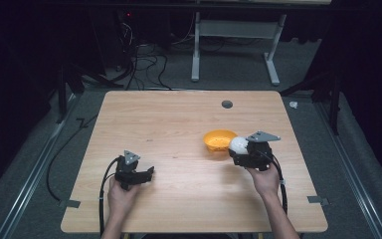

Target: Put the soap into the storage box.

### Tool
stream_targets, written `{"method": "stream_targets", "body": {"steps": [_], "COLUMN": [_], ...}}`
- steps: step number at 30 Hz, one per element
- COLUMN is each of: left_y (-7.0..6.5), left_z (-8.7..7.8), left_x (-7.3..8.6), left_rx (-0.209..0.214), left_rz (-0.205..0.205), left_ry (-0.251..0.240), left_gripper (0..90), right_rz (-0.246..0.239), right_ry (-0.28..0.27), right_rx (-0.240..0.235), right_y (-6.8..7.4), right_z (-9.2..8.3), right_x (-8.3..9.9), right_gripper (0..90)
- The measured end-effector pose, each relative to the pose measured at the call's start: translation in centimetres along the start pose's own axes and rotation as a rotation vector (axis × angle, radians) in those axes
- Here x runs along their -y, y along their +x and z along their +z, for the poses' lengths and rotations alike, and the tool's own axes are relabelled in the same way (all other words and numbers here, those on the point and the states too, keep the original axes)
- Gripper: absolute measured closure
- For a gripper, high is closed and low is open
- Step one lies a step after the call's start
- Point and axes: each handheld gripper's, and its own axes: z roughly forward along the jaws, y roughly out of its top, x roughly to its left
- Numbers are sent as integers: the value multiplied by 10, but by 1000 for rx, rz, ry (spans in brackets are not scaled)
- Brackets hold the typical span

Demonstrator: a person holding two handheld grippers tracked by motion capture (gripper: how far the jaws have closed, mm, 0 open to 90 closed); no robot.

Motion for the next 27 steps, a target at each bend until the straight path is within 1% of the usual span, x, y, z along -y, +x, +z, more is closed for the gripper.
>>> {"method": "stream_targets", "body": {"steps": [4,6,14,16,20,25,27], "left_y": [0,0,0,0,0,0,0], "left_z": [0,0,0,0,0,0,0], "left_x": [0,0,0,0,0,0,0], "left_rx": [0,0,-1,0,-1,-1,-1], "left_rz": [0,0,0,0,0,2,1], "left_ry": [0,0,-1,0,-1,-1,-1], "left_gripper": [203,203,203,203,202,203,204], "right_rz": [-1,1,-19,-13,-21,-19,-19], "right_ry": [-6,0,6,9,15,17,10], "right_rx": [-7,-17,-30,-40,-46,-51,-56], "right_y": [-1,-2,1,1,2,1,1], "right_z": [2,5,11,13,16,18,20], "right_x": [-6,-8,-18,-19,-24,-29,-30], "right_gripper": [246,246,246,246,246,246,247]}}
